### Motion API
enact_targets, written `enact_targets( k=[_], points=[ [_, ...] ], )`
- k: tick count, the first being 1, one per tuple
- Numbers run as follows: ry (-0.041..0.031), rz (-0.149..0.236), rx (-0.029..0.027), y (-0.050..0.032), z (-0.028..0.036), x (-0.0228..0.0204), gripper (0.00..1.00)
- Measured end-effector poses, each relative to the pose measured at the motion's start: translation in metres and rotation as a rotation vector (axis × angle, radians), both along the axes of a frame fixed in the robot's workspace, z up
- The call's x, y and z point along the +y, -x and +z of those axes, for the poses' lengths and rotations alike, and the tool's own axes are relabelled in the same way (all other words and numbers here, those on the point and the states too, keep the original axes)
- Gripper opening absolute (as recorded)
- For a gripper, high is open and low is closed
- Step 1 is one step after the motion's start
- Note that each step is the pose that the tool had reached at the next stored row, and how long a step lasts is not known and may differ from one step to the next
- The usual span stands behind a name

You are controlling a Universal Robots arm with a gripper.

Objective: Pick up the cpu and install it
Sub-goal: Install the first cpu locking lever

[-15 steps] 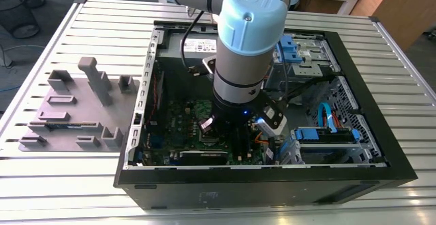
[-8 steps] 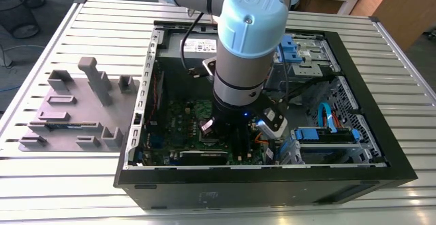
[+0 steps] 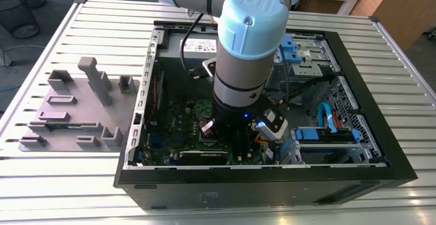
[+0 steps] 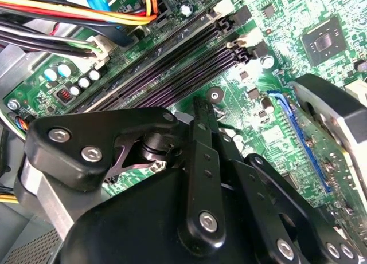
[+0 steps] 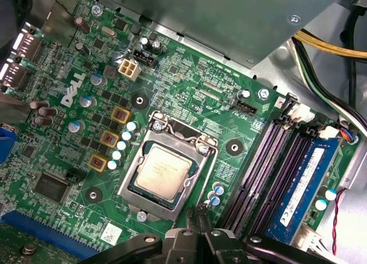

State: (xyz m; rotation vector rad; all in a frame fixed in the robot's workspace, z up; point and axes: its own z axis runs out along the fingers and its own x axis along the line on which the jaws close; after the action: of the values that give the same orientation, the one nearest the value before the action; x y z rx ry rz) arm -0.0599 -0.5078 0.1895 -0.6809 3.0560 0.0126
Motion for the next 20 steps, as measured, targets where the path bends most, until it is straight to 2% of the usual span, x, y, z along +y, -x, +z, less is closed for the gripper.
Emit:
enact_targets(
  k=[14,17,20],
  points=[
    [-0.0003,0.0,-0.0002,0.0,-0.0014,0.0001,0.11],
    [-0.0012,0.0,-0.0005,-0.0001,0.0016,0.0002,0.11],
    [-0.0004,0.0,-0.0002,-0.0001,0.0084,0.0001,0.11]
  ],
)
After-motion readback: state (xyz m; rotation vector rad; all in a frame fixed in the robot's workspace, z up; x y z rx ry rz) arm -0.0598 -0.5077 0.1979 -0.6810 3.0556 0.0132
